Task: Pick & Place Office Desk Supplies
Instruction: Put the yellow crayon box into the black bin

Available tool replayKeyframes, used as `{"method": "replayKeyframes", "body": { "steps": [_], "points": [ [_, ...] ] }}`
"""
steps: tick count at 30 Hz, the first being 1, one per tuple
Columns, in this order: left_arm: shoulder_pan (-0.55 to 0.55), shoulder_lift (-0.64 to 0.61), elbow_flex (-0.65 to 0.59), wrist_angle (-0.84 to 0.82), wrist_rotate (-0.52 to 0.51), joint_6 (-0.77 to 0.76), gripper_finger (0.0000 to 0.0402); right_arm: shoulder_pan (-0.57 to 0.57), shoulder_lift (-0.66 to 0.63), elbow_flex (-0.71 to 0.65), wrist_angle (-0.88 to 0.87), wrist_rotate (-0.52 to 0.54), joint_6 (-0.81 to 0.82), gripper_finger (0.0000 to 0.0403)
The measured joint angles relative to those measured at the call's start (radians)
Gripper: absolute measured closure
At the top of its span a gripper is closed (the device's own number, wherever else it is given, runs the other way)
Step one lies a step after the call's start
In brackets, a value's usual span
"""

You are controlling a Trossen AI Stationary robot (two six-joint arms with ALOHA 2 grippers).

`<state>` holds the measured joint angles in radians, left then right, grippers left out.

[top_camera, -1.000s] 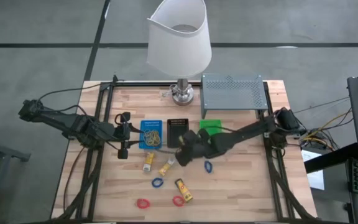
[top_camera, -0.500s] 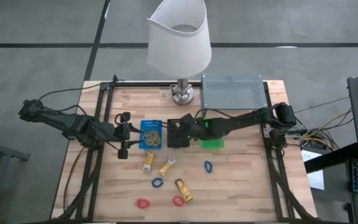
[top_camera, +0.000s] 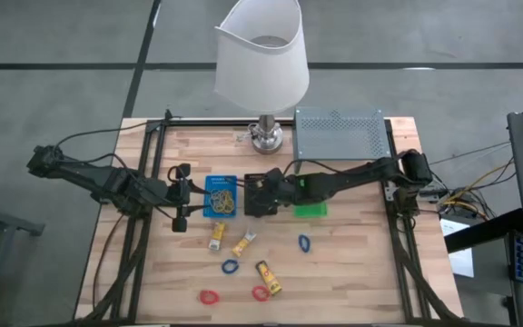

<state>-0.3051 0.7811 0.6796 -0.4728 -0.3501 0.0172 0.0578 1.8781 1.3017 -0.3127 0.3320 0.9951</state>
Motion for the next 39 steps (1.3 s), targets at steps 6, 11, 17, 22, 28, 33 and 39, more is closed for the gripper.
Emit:
{"method": "replayKeyframes", "body": {
  "steps": [6, 11, 17, 22, 28, 33, 39],
  "points": [
    [0.000, 0.000, 0.000, 0.000, 0.000, 0.000, 0.0233, -0.011, 0.067, -0.001, 0.022, -0.036, -0.004, 0.0275],
    [0.000, 0.000, 0.000, 0.000, 0.000, 0.000, 0.0233, -0.022, 0.094, -0.001, 0.038, -0.048, -0.003, 0.0271],
    [0.000, 0.000, 0.000, 0.000, 0.000, 0.000, 0.0233, -0.035, 0.105, -0.001, 0.043, -0.066, -0.001, 0.0270],
    [0.000, 0.000, 0.000, 0.000, 0.000, 0.000, 0.0233, -0.037, 0.106, -0.001, 0.046, -0.077, 0.000, 0.0269],
    [0.000, 0.000, 0.000, 0.000, 0.000, 0.000, 0.0233, -0.040, 0.106, -0.001, 0.053, -0.083, -0.008, 0.0239],
    [0.000, 0.000, 0.000, 0.000, 0.000, 0.000, 0.0233, -0.039, 0.106, -0.001, 0.056, -0.106, -0.026, 0.0201],
    [0.000, 0.000, 0.000, 0.000, 0.000, 0.000, 0.0233, -0.039, 0.106, -0.001, 0.059, -0.106, -0.031, 0.0189]
  ]
}}
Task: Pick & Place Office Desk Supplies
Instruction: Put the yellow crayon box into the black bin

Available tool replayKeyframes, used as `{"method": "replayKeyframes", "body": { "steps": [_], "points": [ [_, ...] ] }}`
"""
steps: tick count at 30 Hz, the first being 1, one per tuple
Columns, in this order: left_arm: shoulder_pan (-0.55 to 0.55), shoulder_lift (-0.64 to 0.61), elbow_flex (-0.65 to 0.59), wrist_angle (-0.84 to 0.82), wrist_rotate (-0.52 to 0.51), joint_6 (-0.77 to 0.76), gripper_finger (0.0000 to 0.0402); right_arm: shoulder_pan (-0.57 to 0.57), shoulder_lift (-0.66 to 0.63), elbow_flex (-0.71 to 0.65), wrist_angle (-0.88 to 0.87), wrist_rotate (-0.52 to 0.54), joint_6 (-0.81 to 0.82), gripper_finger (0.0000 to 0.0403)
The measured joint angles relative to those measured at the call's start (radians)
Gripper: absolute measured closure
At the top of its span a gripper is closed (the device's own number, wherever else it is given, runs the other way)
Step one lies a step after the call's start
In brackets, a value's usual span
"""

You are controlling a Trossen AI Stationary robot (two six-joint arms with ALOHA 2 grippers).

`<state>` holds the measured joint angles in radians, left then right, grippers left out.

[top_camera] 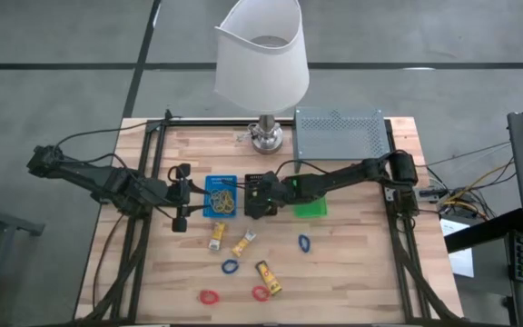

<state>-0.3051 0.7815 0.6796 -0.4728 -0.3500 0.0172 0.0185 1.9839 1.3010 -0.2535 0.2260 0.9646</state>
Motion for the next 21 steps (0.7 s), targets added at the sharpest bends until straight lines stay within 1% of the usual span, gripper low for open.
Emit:
{"method": "replayKeyframes", "body": {
  "steps": [6, 12, 15, 21],
  "points": [
    [0.000, 0.000, 0.000, 0.000, 0.000, 0.000, 0.0233, 0.001, -0.008, 0.000, 0.002, 0.020, -0.012, 0.0188],
    [0.000, 0.000, 0.000, 0.000, 0.000, 0.000, 0.0233, 0.007, -0.055, 0.001, -0.001, 0.039, -0.077, 0.0188],
    [0.000, 0.000, 0.000, 0.000, 0.000, 0.000, 0.0233, 0.021, -0.076, 0.001, -0.003, 0.039, -0.211, 0.0188],
    [0.000, 0.000, 0.000, 0.000, 0.000, 0.000, 0.0233, 0.073, -0.103, 0.001, 0.016, 0.038, -0.596, 0.0188]
  ]
}}
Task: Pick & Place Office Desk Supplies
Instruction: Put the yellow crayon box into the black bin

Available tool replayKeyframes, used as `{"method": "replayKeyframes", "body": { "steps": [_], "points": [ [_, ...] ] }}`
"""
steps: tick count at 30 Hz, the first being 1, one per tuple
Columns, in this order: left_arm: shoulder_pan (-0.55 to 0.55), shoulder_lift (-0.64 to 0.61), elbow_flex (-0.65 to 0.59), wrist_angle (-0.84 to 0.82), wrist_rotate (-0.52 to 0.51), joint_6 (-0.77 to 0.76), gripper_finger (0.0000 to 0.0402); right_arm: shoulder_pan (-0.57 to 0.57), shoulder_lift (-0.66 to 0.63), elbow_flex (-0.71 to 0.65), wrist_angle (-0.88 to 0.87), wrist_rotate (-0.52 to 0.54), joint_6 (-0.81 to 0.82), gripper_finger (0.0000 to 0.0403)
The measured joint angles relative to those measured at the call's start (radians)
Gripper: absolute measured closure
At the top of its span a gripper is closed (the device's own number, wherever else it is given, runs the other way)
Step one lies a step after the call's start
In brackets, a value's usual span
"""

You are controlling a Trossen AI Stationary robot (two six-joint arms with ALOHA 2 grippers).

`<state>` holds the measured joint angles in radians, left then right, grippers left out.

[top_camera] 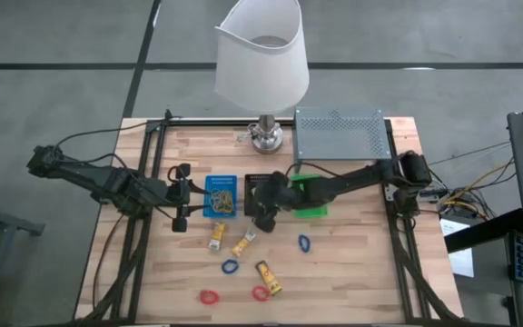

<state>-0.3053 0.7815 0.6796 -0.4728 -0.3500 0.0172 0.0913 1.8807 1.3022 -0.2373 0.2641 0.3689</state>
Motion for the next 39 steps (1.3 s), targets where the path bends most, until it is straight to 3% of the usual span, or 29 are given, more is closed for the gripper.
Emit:
{"method": "replayKeyframes", "body": {
  "steps": [7, 18, 23, 28, 39],
  "points": [
    [0.000, 0.000, 0.000, 0.000, 0.000, 0.000, 0.0233, 0.073, -0.003, 0.000, 0.069, -0.012, -0.270, 0.0188],
    [0.000, 0.000, 0.000, 0.000, 0.000, 0.000, 0.0233, 0.143, 0.007, 0.000, 0.130, -0.172, -0.675, 0.0188],
    [0.000, 0.000, 0.000, 0.000, 0.000, 0.000, 0.0233, 0.139, 0.017, -0.005, 0.220, -0.262, -0.714, 0.0188],
    [0.000, 0.000, 0.000, -0.001, 0.000, 0.000, 0.0233, 0.134, 0.066, -0.005, 0.332, -0.272, -0.721, 0.0188],
    [0.000, 0.000, 0.000, -0.001, 0.000, 0.000, 0.0233, 0.114, 0.149, 0.001, 0.364, -0.325, -0.721, 0.0188]
  ]
}}
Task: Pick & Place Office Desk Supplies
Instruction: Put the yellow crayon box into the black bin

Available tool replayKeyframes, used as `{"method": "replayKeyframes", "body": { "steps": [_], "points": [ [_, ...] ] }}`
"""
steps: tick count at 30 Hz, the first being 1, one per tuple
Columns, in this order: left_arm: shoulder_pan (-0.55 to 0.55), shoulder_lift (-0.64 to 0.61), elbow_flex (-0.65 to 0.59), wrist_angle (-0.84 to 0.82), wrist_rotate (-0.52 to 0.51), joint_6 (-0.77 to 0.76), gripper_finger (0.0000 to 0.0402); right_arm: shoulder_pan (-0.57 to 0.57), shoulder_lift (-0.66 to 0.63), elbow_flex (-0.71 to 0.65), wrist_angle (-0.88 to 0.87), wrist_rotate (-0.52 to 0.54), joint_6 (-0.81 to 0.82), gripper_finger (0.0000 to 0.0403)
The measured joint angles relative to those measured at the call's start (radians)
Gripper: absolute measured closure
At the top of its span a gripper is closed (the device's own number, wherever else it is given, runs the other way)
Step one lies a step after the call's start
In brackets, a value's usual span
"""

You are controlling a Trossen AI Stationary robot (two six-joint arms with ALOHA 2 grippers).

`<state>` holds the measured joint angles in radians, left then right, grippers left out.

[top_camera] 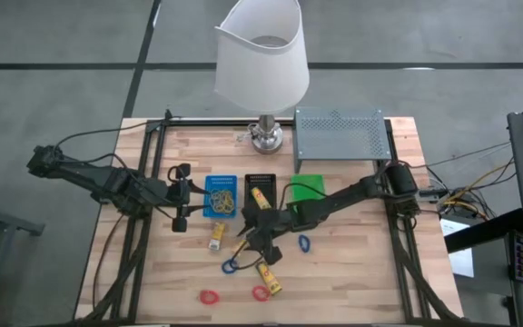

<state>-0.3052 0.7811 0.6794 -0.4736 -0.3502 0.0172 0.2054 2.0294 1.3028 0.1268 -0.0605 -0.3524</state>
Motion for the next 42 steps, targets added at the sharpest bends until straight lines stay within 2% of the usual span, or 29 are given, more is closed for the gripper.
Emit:
{"method": "replayKeyframes", "body": {
  "steps": [6, 21, 33, 42],
  "points": [
    [0.000, 0.000, 0.000, -0.002, 0.000, 0.000, 0.0233, -0.006, 0.017, -0.001, -0.018, 0.045, 0.000, 0.0188],
    [0.000, 0.000, 0.000, -0.002, 0.000, 0.000, 0.0233, -0.008, 0.145, 0.000, 0.042, 0.034, -0.026, 0.0188],
    [0.000, 0.000, 0.000, -0.002, 0.000, 0.000, 0.0233, -0.008, 0.146, 0.001, 0.044, 0.035, -0.022, 0.0189],
    [0.000, 0.000, 0.000, -0.002, 0.000, 0.000, 0.0233, -0.008, 0.146, 0.000, 0.041, 0.034, -0.017, 0.0244]
  ]
}}
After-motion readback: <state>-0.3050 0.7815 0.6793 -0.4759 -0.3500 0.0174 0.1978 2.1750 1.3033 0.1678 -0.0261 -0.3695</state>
